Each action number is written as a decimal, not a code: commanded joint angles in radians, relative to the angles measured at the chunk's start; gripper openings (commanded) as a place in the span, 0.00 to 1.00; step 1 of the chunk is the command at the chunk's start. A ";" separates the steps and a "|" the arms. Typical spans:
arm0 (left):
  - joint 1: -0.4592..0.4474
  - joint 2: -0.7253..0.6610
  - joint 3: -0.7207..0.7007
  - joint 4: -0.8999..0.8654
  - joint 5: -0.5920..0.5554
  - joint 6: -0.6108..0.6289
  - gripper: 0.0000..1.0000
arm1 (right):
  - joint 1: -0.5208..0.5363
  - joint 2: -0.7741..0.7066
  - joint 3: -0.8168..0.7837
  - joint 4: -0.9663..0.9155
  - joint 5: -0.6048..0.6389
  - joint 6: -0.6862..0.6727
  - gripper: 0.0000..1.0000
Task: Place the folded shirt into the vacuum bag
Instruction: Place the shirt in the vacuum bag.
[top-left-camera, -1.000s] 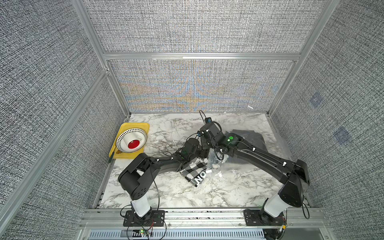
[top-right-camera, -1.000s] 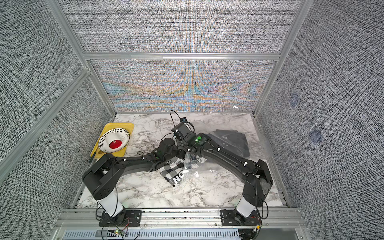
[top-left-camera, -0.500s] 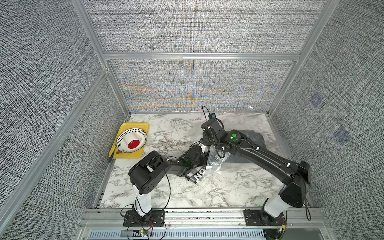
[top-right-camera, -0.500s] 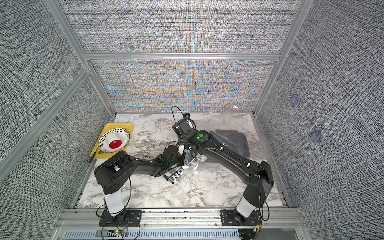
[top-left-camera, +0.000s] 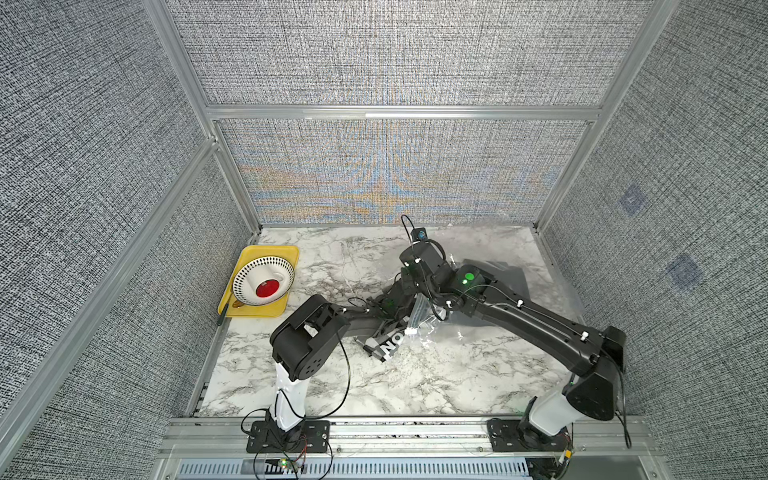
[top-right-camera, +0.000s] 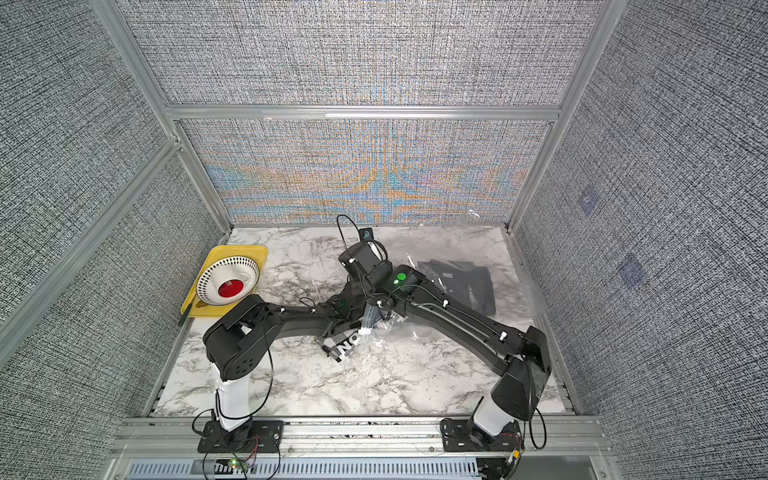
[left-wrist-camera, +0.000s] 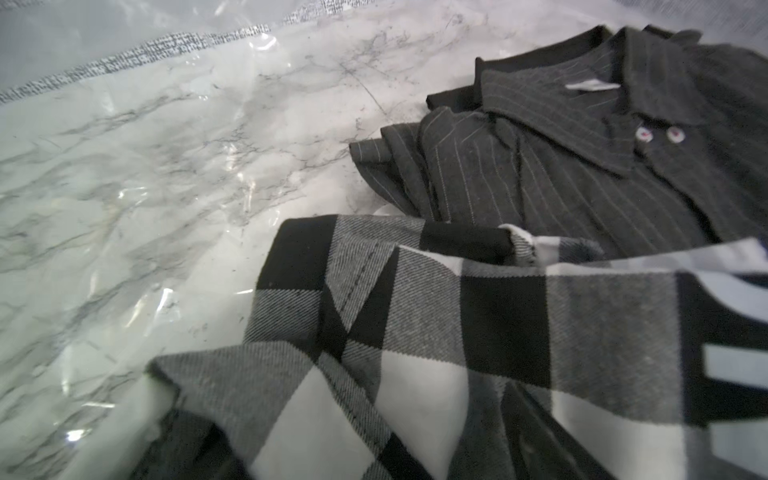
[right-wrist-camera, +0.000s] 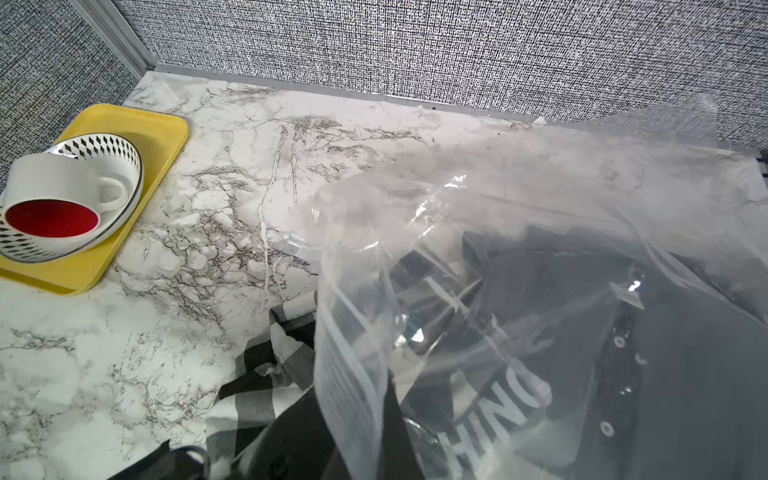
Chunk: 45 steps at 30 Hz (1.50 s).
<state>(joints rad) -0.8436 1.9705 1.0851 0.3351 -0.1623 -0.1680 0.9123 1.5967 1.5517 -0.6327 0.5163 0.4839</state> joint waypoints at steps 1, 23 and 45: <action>0.000 0.037 0.071 -0.171 -0.111 0.072 0.88 | 0.007 -0.013 -0.019 0.042 -0.009 0.004 0.00; 0.074 0.239 0.366 -0.506 -0.076 -0.014 0.63 | 0.042 -0.022 -0.056 0.007 -0.009 0.031 0.00; 0.096 -0.137 0.153 -0.306 0.250 -0.140 0.00 | 0.073 0.034 -0.045 -0.012 -0.020 0.058 0.00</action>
<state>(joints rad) -0.7383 1.9263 1.2236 -0.1440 -0.0349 -0.2634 0.9867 1.5974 1.5146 -0.5613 0.4469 0.5312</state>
